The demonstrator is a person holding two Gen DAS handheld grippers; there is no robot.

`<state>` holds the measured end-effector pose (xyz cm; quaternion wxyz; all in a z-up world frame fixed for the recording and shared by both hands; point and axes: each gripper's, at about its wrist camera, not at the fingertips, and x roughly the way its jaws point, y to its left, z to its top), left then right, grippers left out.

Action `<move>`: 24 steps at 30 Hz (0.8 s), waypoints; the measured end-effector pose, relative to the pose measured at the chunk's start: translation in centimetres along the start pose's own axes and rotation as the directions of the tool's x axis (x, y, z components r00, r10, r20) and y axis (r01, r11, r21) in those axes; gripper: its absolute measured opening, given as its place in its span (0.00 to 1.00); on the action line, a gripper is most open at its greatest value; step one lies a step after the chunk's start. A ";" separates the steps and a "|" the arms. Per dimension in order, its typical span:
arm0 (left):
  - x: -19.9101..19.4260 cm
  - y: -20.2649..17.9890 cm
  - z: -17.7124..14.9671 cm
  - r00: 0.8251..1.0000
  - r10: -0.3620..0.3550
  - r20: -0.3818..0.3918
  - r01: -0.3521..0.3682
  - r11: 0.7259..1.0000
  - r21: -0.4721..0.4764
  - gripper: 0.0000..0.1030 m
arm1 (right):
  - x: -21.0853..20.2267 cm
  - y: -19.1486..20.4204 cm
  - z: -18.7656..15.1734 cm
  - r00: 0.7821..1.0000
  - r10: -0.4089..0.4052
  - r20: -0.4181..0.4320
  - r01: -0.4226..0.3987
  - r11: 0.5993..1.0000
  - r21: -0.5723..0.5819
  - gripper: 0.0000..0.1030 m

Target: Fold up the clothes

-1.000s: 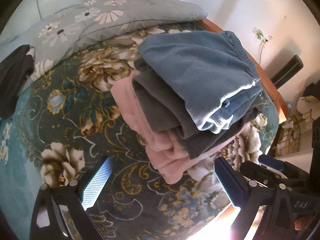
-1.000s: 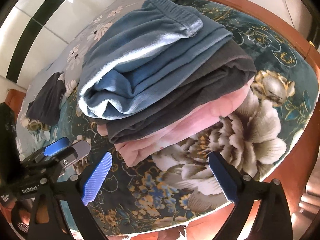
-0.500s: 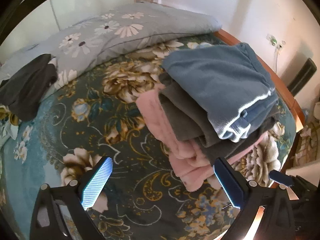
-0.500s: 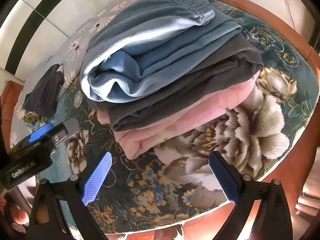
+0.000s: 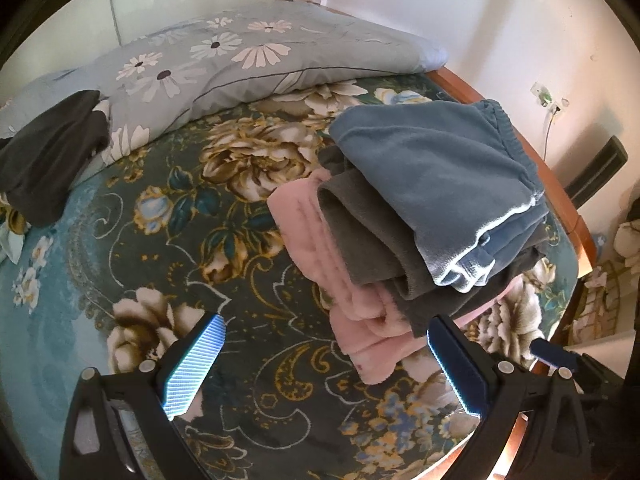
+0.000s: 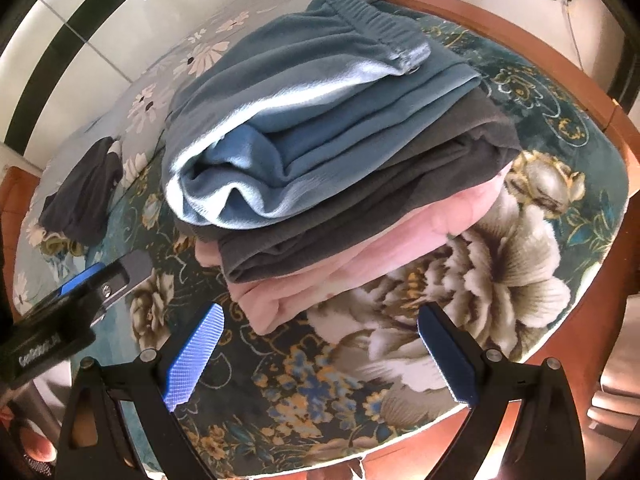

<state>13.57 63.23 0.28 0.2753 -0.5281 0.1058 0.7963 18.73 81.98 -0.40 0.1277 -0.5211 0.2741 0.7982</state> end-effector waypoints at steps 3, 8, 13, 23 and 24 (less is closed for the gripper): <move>0.0 -0.2 -0.1 1.000 0.018 0.003 -0.018 1.000 0.025 1.00 | -0.4 -0.2 0.3 0.999 -0.023 0.030 0.023 1.000 0.006 0.95; 0.2 -0.2 -0.3 1.000 -0.005 -0.006 0.005 1.000 0.021 1.00 | -0.7 -0.4 0.6 0.995 -0.081 0.057 0.081 0.997 0.002 1.00; 0.5 -0.6 -0.6 1.000 0.007 -0.015 -0.007 0.999 0.041 1.00 | -0.8 -0.8 0.7 0.992 -0.109 0.068 0.108 0.994 0.009 1.00; 1.4 -1.6 -1.1 0.999 0.020 -0.034 -0.018 0.998 0.066 1.00 | -0.5 -1.6 0.4 0.991 -0.121 0.060 0.120 0.993 0.020 1.00; 1.5 -1.6 -1.1 0.999 0.021 -0.036 -0.019 0.997 0.068 1.00 | -0.5 -1.6 0.5 0.991 -0.124 0.056 0.123 0.992 0.017 1.00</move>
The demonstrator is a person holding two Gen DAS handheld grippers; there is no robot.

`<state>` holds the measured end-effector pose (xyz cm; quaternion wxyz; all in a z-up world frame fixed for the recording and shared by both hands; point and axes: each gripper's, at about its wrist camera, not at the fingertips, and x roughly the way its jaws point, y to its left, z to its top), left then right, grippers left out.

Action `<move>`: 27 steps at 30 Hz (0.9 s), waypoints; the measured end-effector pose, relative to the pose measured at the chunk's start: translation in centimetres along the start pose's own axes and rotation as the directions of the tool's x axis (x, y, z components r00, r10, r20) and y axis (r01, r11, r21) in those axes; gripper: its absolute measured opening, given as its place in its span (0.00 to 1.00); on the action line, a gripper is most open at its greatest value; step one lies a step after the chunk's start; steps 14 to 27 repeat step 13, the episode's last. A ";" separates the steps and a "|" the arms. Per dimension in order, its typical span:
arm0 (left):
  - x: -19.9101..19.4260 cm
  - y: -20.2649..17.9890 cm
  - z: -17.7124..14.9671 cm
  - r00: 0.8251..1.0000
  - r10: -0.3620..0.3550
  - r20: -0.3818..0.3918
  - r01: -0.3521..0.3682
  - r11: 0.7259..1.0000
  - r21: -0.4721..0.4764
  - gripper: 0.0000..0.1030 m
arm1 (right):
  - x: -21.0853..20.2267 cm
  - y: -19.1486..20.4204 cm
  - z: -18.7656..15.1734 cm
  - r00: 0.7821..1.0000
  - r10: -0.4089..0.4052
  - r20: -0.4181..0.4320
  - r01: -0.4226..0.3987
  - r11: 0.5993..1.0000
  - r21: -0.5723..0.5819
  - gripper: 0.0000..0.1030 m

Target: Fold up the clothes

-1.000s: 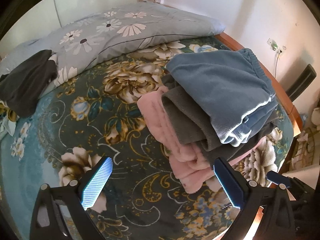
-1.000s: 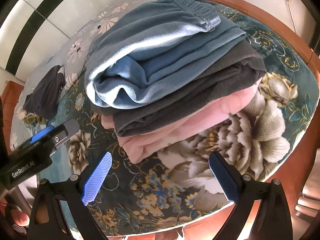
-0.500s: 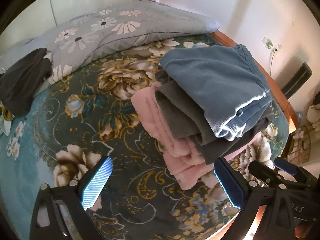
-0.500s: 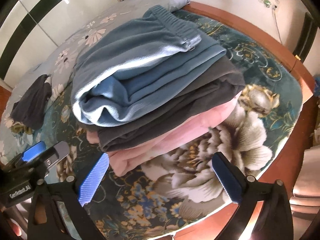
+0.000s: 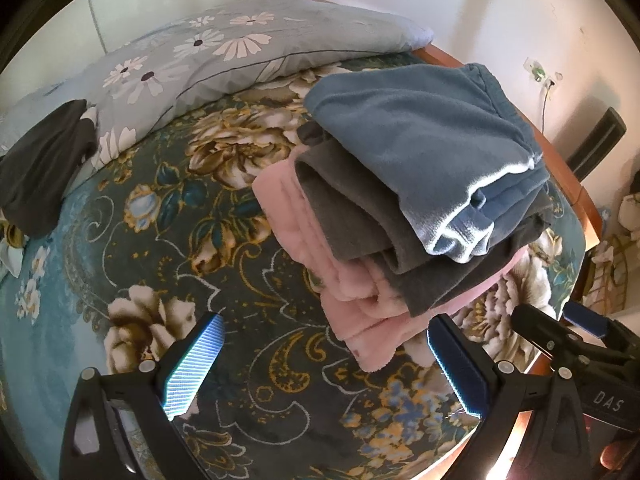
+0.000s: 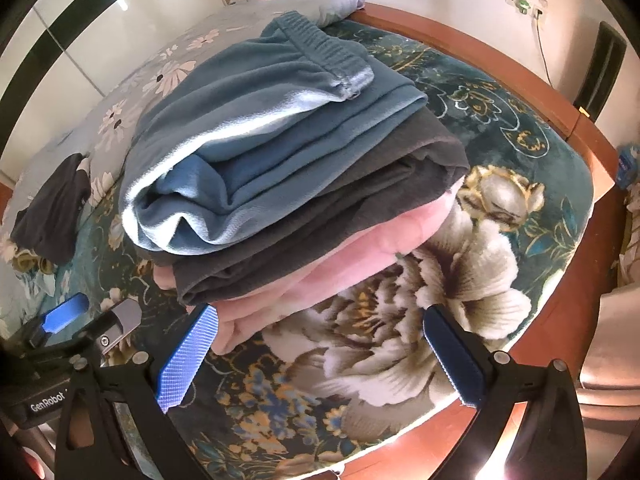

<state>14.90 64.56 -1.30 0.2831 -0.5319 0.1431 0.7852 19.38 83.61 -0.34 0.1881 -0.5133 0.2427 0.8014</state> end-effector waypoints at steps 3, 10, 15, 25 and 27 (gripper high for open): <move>0.2 -0.1 -0.1 1.000 -0.001 -0.010 0.001 1.000 0.003 1.00 | 0.1 -0.2 -0.1 1.000 -0.004 -0.010 0.004 1.000 0.004 1.00; 0.4 -0.3 -0.2 0.999 0.034 0.009 -0.035 0.999 0.032 1.00 | 0.3 0.1 0.1 1.000 0.012 -0.021 -0.012 1.000 0.008 1.00; 0.5 -0.2 -0.2 0.999 0.047 0.013 -0.047 0.998 0.040 1.00 | 0.4 0.4 0.1 1.000 0.013 -0.021 -0.013 1.000 0.000 1.00; 0.5 -0.2 -0.2 0.999 0.047 0.013 -0.047 0.998 0.040 1.00 | 0.4 0.4 0.1 1.000 0.013 -0.021 -0.013 1.000 0.000 1.00; 0.5 -0.2 -0.2 0.999 0.047 0.013 -0.047 0.998 0.040 1.00 | 0.4 0.4 0.1 1.000 0.013 -0.021 -0.013 1.000 0.000 1.00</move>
